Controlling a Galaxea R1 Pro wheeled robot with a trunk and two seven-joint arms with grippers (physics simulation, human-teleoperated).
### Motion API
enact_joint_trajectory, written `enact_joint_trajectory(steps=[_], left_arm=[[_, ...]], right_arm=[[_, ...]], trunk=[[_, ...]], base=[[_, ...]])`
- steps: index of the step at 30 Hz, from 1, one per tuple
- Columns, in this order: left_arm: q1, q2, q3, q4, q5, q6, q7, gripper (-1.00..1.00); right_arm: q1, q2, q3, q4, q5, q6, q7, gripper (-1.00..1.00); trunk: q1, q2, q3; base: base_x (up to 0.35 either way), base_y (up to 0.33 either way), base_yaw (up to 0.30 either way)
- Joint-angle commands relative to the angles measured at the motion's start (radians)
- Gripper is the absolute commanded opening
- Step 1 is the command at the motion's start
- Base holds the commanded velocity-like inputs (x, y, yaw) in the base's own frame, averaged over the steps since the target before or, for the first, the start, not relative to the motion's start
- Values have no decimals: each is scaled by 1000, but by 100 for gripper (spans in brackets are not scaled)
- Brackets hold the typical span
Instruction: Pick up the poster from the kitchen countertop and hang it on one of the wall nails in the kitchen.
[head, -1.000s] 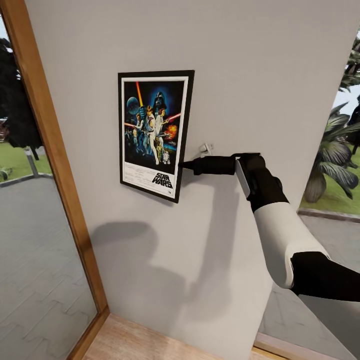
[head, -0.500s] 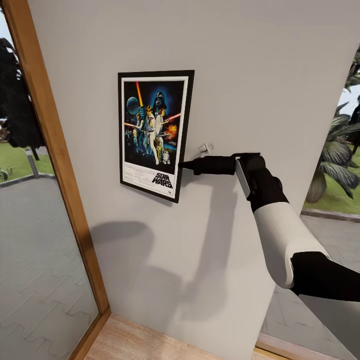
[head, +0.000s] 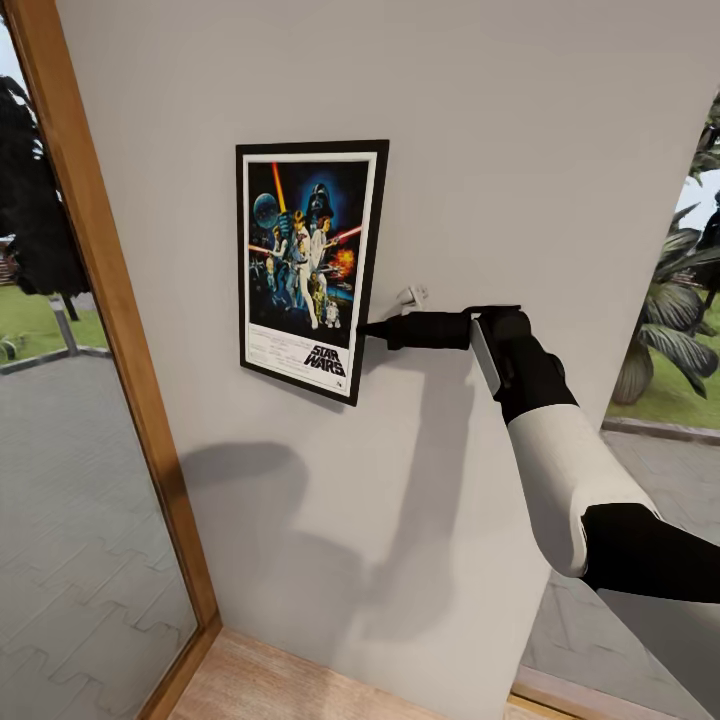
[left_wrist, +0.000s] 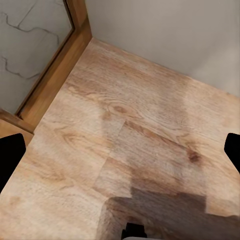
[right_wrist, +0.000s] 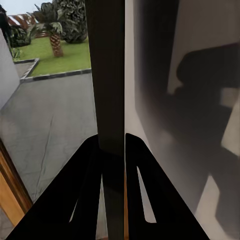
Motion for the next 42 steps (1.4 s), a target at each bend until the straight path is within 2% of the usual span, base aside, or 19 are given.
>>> enact_joint_trajectory(steps=[1,42], left_arm=[[0,0,3,-1,4,-1,-7,100],[1,0,3,-1,4,-1,-7,100]], right_arm=[[0,1,-2,-1,6,7,6,-100],[-2,2,-3,-2,6,7,5,-100]], trunk=[[0,-1,0],[0,-1,0]], base=[[0,0,0],[0,0,0]])
